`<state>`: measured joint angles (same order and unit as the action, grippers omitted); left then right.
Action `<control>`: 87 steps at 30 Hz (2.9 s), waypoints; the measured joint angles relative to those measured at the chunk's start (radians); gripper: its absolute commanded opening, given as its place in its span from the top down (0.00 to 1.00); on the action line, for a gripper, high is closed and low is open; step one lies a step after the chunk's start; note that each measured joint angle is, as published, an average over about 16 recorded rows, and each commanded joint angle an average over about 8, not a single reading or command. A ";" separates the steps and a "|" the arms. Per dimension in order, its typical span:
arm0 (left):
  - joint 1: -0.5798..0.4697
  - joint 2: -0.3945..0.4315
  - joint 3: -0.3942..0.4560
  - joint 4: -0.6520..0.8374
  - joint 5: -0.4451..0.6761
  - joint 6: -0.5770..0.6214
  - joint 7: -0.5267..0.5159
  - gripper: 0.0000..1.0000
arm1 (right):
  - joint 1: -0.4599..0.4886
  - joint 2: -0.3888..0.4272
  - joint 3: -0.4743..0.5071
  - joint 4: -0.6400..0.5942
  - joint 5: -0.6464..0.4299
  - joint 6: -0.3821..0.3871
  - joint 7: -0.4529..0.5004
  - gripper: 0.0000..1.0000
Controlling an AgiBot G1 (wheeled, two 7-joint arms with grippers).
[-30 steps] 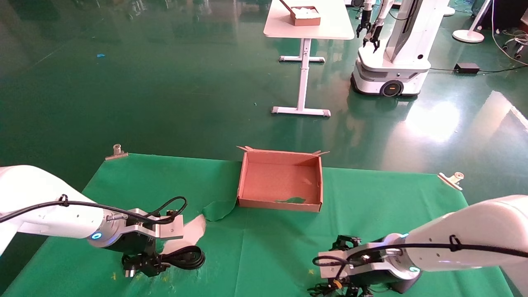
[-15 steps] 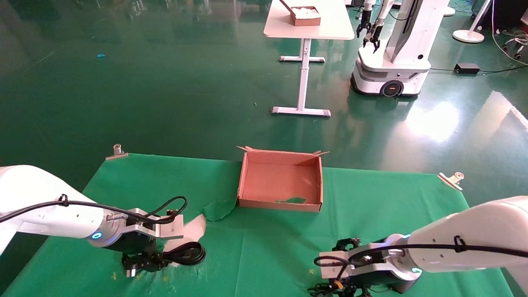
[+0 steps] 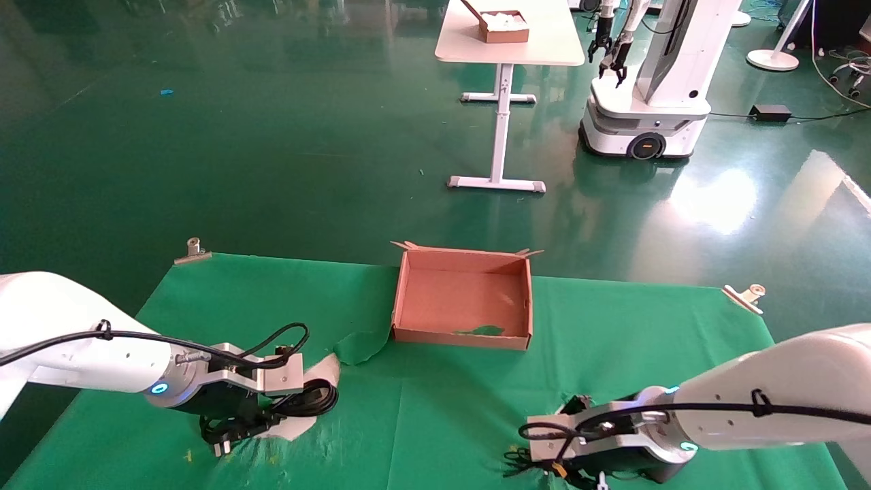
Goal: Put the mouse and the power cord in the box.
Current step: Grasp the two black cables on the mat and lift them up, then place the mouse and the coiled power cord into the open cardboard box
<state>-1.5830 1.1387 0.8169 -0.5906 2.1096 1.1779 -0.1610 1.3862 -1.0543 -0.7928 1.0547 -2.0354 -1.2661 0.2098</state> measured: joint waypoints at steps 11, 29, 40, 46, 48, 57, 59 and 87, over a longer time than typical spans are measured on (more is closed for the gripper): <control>0.000 0.000 0.000 0.000 0.000 0.000 0.000 1.00 | 0.000 0.001 0.001 0.001 0.001 0.000 0.000 1.00; -0.087 -0.010 -0.072 -0.068 -0.105 0.017 0.015 1.00 | 0.116 0.065 0.065 0.010 0.005 0.022 0.018 1.00; -0.085 0.144 -0.088 -0.096 -0.177 -0.194 0.160 1.00 | 0.222 0.139 0.119 0.048 -0.019 0.033 0.067 1.00; -0.032 0.217 0.009 -0.089 -0.194 -0.374 0.280 0.88 | 0.238 0.188 0.136 0.112 -0.029 0.014 0.114 1.00; -0.020 0.229 0.052 -0.085 -0.205 -0.426 0.306 0.62 | 0.238 0.203 0.140 0.136 -0.031 0.005 0.130 1.00; -0.018 0.236 0.249 -0.067 -0.295 -0.576 0.314 0.00 | 0.229 0.241 0.151 0.218 -0.028 -0.016 0.173 1.00; -0.025 0.236 0.283 -0.064 -0.319 -0.592 0.307 0.00 | 0.227 0.241 0.151 0.223 -0.025 -0.015 0.172 1.00; -0.135 0.192 0.511 0.137 -0.499 -0.696 0.228 0.00 | 0.293 0.026 0.122 0.144 0.046 0.045 0.019 1.00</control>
<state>-1.7183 1.3309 1.3280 -0.4539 1.6106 0.4824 0.0669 1.6794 -1.0284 -0.6705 1.1983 -1.9892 -1.2211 0.2289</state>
